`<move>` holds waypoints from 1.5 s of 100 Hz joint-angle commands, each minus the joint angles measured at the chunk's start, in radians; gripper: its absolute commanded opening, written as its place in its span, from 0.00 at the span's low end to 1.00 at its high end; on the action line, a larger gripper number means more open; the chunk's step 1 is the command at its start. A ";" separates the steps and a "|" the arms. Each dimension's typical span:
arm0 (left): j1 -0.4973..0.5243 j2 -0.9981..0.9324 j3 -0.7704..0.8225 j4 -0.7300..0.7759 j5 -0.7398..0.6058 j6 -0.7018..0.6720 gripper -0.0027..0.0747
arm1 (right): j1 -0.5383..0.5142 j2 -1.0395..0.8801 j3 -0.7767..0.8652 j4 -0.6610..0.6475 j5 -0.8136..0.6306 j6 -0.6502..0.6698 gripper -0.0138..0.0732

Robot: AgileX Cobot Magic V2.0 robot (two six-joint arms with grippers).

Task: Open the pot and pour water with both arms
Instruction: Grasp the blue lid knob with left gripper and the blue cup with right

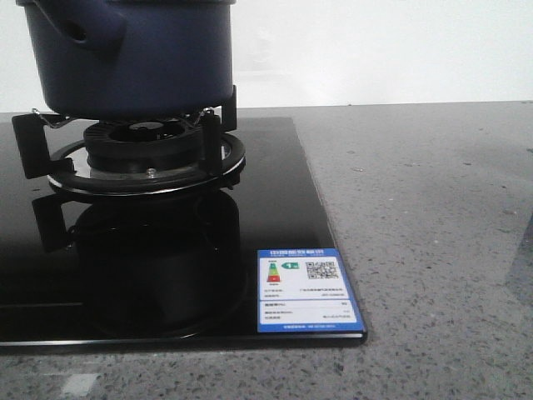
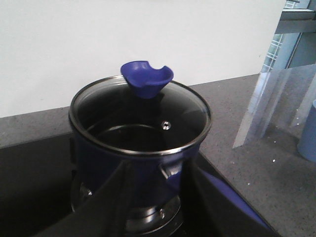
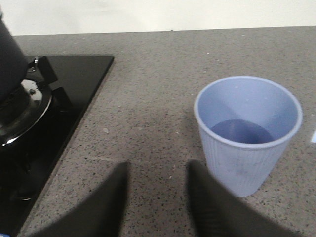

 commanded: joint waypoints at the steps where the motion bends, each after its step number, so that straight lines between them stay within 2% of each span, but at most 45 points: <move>1: -0.043 0.064 -0.060 -0.023 -0.136 0.002 0.57 | 0.005 0.012 -0.035 -0.004 -0.080 -0.015 0.75; 6: -0.066 0.109 -0.075 -0.022 -0.166 0.015 0.67 | 0.005 0.012 -0.035 -0.004 -0.080 -0.015 0.83; 11: -0.084 0.150 -0.089 -0.022 -0.194 0.019 0.70 | 0.005 0.012 -0.035 -0.004 -0.078 -0.015 0.84; 44: -0.121 0.460 -0.196 0.030 -0.398 0.020 0.70 | 0.005 0.012 -0.035 -0.004 -0.013 -0.015 0.84; 74: -0.121 0.647 -0.334 0.030 -0.412 0.020 0.70 | 0.005 0.012 -0.035 -0.004 0.018 -0.015 0.84; 100: -0.121 0.691 -0.361 0.030 -0.434 0.020 0.70 | 0.005 0.012 -0.035 -0.004 0.021 -0.015 0.84; 117: -0.121 0.691 -0.362 0.030 -0.437 0.020 0.68 | 0.005 0.012 -0.035 -0.004 0.021 -0.015 0.84; 139: -0.121 0.691 -0.362 0.030 -0.436 0.020 0.54 | 0.005 0.012 -0.035 -0.004 0.021 -0.015 0.84; 150: -0.121 0.691 -0.362 0.030 -0.436 0.020 0.50 | 0.005 0.012 -0.035 -0.004 0.021 -0.015 0.84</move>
